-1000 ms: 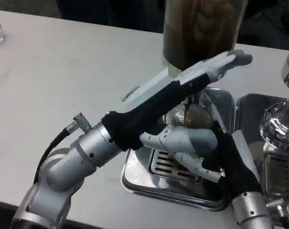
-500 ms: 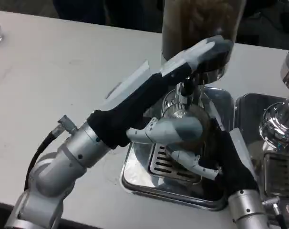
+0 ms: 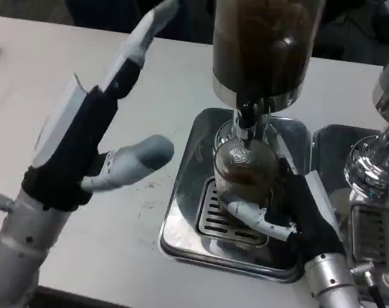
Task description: Grasp the cup under the faucet to collect the drink, then remove the cup.
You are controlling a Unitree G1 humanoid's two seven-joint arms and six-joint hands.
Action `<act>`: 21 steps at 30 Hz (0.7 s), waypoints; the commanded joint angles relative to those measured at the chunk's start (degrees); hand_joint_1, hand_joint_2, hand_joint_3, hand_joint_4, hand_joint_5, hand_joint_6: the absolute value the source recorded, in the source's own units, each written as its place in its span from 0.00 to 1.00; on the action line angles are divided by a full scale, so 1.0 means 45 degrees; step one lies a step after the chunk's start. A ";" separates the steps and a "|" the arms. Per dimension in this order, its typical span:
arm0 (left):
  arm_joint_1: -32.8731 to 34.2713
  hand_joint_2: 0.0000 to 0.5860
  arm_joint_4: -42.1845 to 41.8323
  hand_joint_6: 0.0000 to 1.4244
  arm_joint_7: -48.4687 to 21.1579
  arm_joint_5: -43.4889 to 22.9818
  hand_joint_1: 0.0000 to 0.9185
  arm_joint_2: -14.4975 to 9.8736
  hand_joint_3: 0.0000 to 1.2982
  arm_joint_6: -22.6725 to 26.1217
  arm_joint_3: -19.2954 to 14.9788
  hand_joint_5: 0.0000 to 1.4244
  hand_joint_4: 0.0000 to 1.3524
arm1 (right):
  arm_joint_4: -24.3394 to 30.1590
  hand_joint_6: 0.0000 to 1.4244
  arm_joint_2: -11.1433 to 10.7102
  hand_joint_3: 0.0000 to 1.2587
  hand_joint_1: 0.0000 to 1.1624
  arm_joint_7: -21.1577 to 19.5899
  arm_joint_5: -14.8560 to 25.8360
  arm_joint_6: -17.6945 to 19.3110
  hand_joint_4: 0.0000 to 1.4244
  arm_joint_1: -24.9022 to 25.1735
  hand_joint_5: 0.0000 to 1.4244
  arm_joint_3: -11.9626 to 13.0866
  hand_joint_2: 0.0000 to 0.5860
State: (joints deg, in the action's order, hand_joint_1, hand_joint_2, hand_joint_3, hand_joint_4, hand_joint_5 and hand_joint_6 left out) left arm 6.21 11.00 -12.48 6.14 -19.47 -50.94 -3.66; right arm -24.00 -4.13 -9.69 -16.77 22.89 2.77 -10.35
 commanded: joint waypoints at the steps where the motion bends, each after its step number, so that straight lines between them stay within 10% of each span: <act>1: -0.0972 0.21 0.0826 0.00 0.0468 0.0522 0.00 -0.0300 0.00 -0.0301 -0.0422 0.00 0.00 | -0.0235 0.04 0.0133 0.00 0.66 0.0231 0.0073 0.0117 0.00 -0.0028 0.00 -0.0162 0.33; 21: -0.2098 0.22 0.5980 0.00 0.3325 0.3216 0.00 -0.0778 0.00 -0.1246 -0.0236 0.00 0.00 | -0.0270 0.13 0.0383 0.00 0.68 -0.0155 0.0031 0.0418 0.03 -0.0146 0.05 -0.0055 0.32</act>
State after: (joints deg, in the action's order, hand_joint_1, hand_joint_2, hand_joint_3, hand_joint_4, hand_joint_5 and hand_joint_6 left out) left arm -3.96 35.36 0.74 18.86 -21.63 -56.11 -5.73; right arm -25.52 -2.81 -10.49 -16.66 24.66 3.11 -10.30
